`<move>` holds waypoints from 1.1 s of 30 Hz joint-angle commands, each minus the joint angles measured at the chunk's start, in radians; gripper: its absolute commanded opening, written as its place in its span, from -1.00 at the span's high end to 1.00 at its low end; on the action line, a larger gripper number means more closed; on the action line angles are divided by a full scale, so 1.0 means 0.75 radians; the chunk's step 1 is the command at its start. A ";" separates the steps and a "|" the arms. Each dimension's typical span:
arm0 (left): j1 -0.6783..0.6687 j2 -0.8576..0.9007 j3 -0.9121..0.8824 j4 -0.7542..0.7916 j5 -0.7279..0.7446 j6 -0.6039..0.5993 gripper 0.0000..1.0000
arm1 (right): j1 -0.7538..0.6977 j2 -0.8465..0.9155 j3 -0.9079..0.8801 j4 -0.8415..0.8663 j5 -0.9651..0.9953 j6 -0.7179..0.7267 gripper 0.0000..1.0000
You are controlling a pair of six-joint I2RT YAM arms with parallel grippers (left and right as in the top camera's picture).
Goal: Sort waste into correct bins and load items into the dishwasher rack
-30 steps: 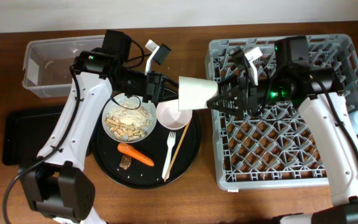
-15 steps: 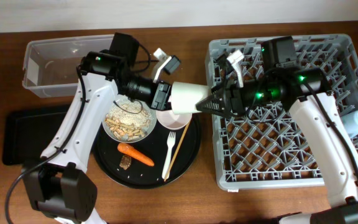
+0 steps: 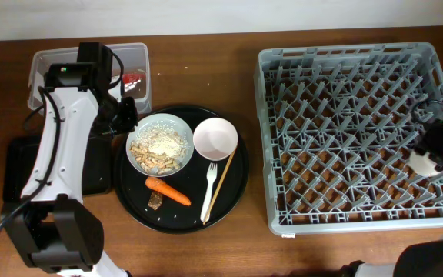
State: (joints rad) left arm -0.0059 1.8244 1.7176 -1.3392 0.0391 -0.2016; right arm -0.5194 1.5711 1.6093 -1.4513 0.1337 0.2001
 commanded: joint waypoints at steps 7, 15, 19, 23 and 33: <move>-0.001 0.008 -0.003 -0.009 -0.023 -0.024 0.42 | -0.006 0.183 -0.003 0.154 -0.135 0.007 0.10; -0.001 0.008 -0.003 -0.021 -0.023 -0.024 0.41 | -0.007 0.183 -0.211 0.280 -0.273 -0.092 -0.13; -0.001 0.008 -0.003 -0.022 -0.023 -0.025 0.29 | -0.006 0.167 -0.175 0.217 -0.289 -0.091 -0.97; -0.028 0.009 -0.003 0.032 0.184 0.028 0.18 | 0.062 -0.009 -0.040 0.123 -0.724 -0.306 -0.97; -0.075 0.139 -0.003 -0.038 0.027 0.015 0.17 | 1.191 0.058 -0.054 0.455 -0.522 -0.238 -0.95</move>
State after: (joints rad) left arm -0.1471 1.9369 1.7164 -1.3449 0.1261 -0.1787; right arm 0.2340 1.5578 1.5639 -1.1664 -0.3965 -0.0460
